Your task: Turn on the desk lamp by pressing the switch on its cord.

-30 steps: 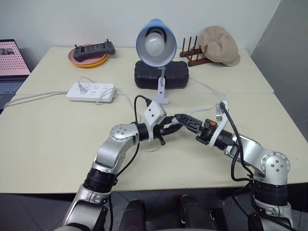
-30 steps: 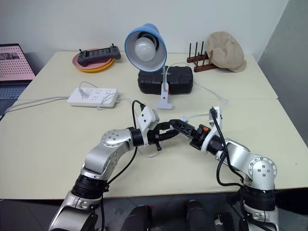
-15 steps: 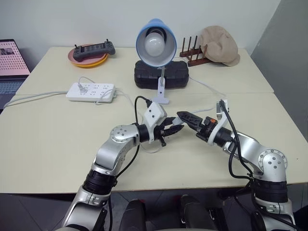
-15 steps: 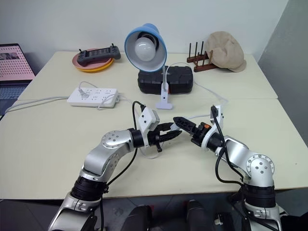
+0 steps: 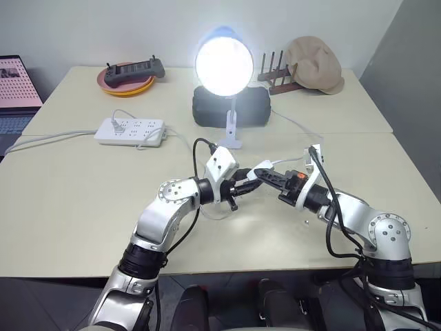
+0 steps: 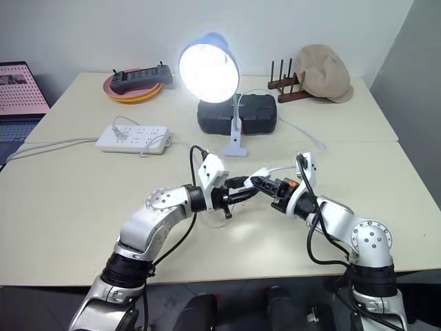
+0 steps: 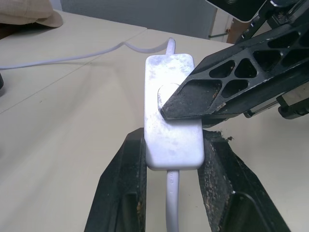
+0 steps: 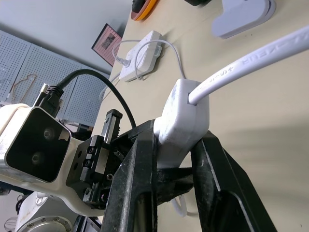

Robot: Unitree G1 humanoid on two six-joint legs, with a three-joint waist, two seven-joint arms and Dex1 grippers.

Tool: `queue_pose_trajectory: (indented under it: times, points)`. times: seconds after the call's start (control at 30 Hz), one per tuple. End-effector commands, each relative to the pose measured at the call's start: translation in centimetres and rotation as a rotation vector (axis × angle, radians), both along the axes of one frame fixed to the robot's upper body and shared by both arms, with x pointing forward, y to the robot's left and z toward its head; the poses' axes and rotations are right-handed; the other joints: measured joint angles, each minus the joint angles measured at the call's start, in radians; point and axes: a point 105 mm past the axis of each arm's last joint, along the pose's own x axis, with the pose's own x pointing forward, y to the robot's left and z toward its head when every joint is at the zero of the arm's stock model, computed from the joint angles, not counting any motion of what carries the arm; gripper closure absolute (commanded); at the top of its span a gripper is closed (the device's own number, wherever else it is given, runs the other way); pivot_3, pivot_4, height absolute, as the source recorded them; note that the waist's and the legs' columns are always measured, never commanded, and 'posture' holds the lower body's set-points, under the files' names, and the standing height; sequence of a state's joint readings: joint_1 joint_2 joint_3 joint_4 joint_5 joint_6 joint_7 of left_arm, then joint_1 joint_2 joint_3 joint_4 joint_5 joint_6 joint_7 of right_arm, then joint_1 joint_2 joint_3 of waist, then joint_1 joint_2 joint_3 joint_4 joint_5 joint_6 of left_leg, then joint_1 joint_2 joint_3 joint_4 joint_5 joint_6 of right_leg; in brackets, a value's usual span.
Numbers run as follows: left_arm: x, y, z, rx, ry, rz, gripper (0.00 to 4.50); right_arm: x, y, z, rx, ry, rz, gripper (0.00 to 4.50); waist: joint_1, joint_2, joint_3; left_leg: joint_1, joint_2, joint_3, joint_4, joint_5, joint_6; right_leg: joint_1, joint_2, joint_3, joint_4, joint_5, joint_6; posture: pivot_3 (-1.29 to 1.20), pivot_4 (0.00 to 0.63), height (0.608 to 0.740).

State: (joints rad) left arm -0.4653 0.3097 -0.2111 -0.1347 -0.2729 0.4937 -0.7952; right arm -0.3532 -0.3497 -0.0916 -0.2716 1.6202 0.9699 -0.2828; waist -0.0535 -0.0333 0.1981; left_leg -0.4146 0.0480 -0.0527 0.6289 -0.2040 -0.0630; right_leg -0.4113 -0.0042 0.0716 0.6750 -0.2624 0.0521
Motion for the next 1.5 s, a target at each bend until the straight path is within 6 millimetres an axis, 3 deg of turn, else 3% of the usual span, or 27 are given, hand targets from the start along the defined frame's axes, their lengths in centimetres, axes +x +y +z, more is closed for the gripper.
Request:
queue_pose_trajectory:
  times: [0.03,0.33,0.37,0.6,0.77,0.83,0.93,1.07,1.27,1.3,1.5]
  points:
    - [-0.6,-0.6,1.8,-0.035,-0.066,-0.028,3.40,-0.2,0.2,0.9,-0.002,-0.049,0.014,3.91,0.000,0.000,0.000,0.000,0.000,0.000,0.000,0.000,0.000,0.000,0.000,0.000,0.000,0.000,0.000,0.00,0.150,0.740]
    - [-0.6,-0.4,1.6,-0.015,-0.069,-0.033,3.40,-0.5,0.5,1.3,-0.059,-0.111,0.042,3.91,0.000,0.000,0.000,0.000,0.000,0.000,0.000,0.000,0.000,0.000,0.000,0.000,0.000,0.000,0.000,0.00,0.150,0.740]
    - [-0.6,-0.4,1.6,-0.010,-0.070,-0.034,3.40,-0.7,0.6,1.4,-0.050,-0.118,0.055,3.22,0.000,0.000,0.000,0.000,0.000,0.000,0.000,0.000,0.000,0.000,0.000,0.000,-0.001,0.000,0.000,0.00,0.150,0.740]
    - [-0.3,0.5,0.8,0.072,-0.055,-0.081,3.40,-2.1,-0.4,1.3,-0.093,-0.147,0.103,1.60,0.003,0.000,0.000,-0.001,0.000,0.000,0.000,0.000,0.000,-0.001,0.000,0.000,-0.001,0.000,0.000,0.00,0.150,0.740]
    - [1.2,2.0,0.4,0.159,-0.050,-0.102,3.40,-4.2,-3.2,0.3,-0.382,-0.266,0.162,0.38,0.007,0.000,0.000,-0.002,0.000,0.000,-0.001,0.000,0.000,-0.001,-0.001,0.000,-0.003,0.000,0.000,0.00,0.150,0.740]
    - [2.5,3.0,0.3,0.220,-0.056,-0.107,3.40,-4.9,-3.8,0.8,-0.503,-0.365,0.176,0.06,0.012,0.001,0.000,-0.002,0.000,0.000,-0.001,0.000,0.000,-0.001,-0.001,0.000,-0.003,0.000,0.000,0.00,0.150,0.740]
    - [3.8,4.0,-0.1,0.305,-0.062,-0.132,3.40,-5.4,-3.8,1.6,-0.640,-0.520,0.194,0.06,0.011,0.000,0.000,-0.002,0.000,0.000,-0.001,0.000,0.000,-0.002,0.000,-0.001,-0.003,0.000,0.000,0.00,0.150,0.740]
    - [5.4,4.4,-1.2,0.411,-0.056,-0.172,3.40,-5.6,-3.4,2.3,-0.653,-0.615,0.168,0.06,0.012,0.000,0.000,-0.002,0.000,0.000,-0.001,0.000,0.000,-0.002,0.000,-0.001,-0.004,0.000,0.000,0.00,0.150,0.740]
    - [6.7,3.8,-2.9,0.471,-0.053,-0.210,3.40,-5.1,-3.6,1.2,-0.681,-0.639,0.107,0.06,0.020,0.000,0.000,-0.008,0.000,0.000,-0.001,0.000,0.000,-0.002,-0.001,-0.001,-0.012,0.001,0.003,0.00,0.150,0.740]
    - [6.8,3.6,-3.0,0.471,-0.053,-0.214,2.70,-5.0,-3.7,0.9,-0.689,-0.638,0.098,0.00,0.022,0.000,0.000,-0.009,-0.001,0.000,-0.001,0.000,0.000,-0.002,-0.001,-0.001,-0.013,0.002,0.003,0.00,0.150,0.740]
    - [6.7,4.5,-1.5,0.440,-0.061,-0.240,1.67,-4.7,-4.1,0.2,-0.705,-0.646,0.091,0.00,0.021,0.000,0.000,-0.011,-0.001,0.000,-0.001,0.000,0.000,-0.004,-0.001,-0.001,-0.012,0.002,0.003,0.00,0.150,0.740]
